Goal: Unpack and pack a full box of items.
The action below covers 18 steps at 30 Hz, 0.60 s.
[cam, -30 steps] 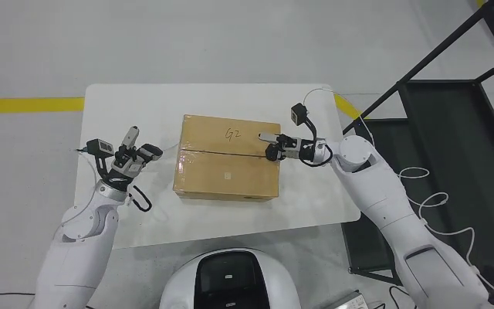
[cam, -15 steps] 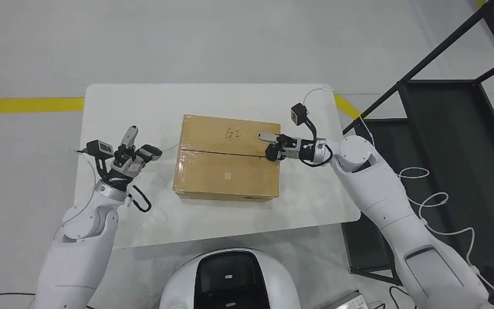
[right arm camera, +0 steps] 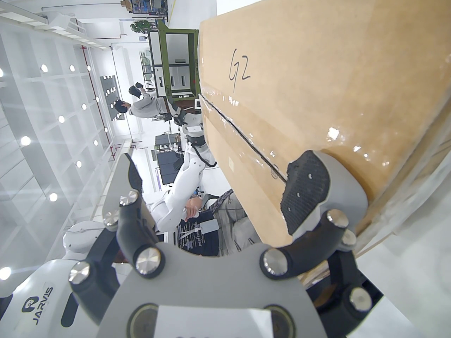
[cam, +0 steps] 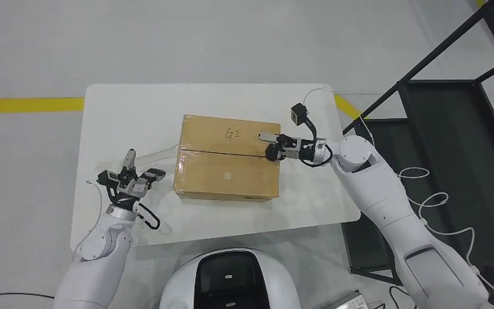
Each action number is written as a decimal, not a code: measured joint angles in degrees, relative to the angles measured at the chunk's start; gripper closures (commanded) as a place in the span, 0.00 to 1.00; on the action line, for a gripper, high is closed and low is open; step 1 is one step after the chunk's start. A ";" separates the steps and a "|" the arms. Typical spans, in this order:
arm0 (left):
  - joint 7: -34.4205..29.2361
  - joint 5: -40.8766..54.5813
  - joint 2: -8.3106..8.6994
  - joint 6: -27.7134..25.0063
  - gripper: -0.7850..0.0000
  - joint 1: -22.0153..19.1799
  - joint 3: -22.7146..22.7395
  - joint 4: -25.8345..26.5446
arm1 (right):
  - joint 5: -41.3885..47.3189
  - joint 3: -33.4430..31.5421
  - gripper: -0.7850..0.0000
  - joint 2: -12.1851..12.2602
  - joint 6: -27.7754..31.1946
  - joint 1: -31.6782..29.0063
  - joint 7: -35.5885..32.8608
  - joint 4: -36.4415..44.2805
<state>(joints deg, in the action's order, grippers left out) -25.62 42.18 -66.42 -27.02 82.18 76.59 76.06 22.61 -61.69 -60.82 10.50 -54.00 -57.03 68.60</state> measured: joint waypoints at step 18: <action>12.46 -6.80 -2.42 4.75 0.00 -7.14 -4.51 -8.06 | 0.00 0.00 0.00 0.00 0.00 0.00 0.00 0.00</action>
<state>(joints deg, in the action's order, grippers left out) -13.16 35.38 -68.85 -22.27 75.04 72.08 68.00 22.61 -61.69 -60.82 10.50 -54.00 -57.03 68.60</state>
